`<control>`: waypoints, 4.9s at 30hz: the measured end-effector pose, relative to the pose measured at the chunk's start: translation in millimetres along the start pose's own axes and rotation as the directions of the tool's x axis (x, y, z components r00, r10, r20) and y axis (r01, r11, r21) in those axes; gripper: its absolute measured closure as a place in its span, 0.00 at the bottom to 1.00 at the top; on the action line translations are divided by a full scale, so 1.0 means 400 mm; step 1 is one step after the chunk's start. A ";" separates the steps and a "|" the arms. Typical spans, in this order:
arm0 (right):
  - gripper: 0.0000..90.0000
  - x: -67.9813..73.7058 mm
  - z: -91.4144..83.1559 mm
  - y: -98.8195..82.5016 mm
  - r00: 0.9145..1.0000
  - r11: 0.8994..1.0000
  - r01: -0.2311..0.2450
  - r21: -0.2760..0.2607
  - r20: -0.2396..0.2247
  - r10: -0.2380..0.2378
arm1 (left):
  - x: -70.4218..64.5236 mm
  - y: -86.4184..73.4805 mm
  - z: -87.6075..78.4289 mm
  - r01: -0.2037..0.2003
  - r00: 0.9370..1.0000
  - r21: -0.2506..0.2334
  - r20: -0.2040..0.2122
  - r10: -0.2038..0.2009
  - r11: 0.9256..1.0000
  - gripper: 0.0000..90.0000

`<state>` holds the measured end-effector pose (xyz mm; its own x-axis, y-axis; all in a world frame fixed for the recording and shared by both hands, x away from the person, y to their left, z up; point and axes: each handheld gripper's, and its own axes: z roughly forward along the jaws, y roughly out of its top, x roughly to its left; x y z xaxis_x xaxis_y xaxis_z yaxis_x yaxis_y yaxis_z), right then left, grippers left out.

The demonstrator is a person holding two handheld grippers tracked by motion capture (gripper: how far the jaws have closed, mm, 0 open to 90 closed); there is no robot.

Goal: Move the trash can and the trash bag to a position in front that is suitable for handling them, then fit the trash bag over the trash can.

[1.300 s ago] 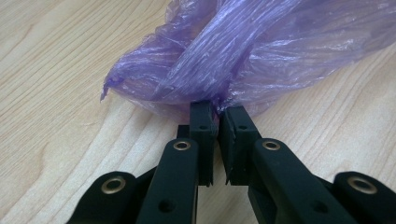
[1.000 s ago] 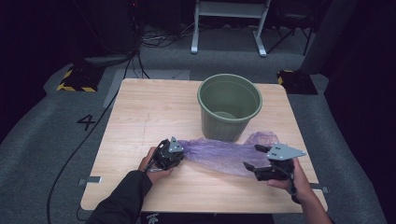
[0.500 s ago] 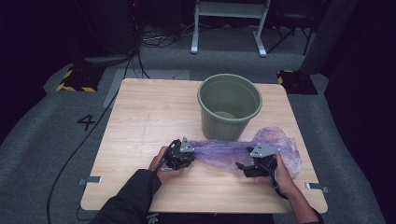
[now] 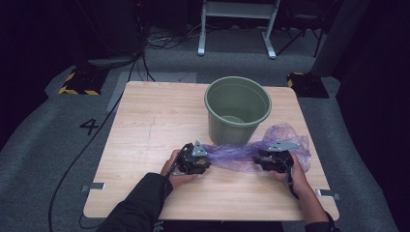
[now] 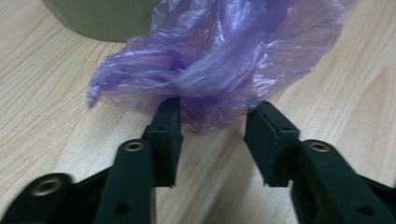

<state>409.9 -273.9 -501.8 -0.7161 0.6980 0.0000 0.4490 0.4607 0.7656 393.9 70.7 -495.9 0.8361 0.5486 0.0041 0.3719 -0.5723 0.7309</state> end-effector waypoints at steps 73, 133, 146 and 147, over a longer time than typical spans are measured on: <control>1.00 0.016 -0.311 0.076 0.992 0.883 0.127 -0.451 0.053 -0.116 | 0.035 -0.159 -0.140 0.089 0.993 0.032 -0.076 -0.087 0.995 0.12; 1.00 -0.019 -0.367 0.386 0.915 0.898 0.214 -0.384 0.401 -0.047 | -0.017 0.335 -0.324 -0.181 0.975 -0.332 -0.182 0.126 0.926 0.28; 1.00 0.030 -0.325 0.382 0.929 0.902 0.266 -0.340 0.341 -0.145 | -0.046 0.446 -0.224 -0.205 0.971 -0.286 -0.177 0.159 0.936 0.30; 1.00 0.036 -0.323 0.382 0.929 0.901 0.272 -0.337 0.336 -0.154 | -0.047 0.453 -0.216 -0.209 0.970 -0.284 -0.183 0.161 0.936 0.31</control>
<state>399.1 -264.1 -301.9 -0.5547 0.7619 -0.3345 0.0300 0.4201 0.9070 410.7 9.3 -304.4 0.7969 0.5514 0.2470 0.0583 -0.4772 0.8769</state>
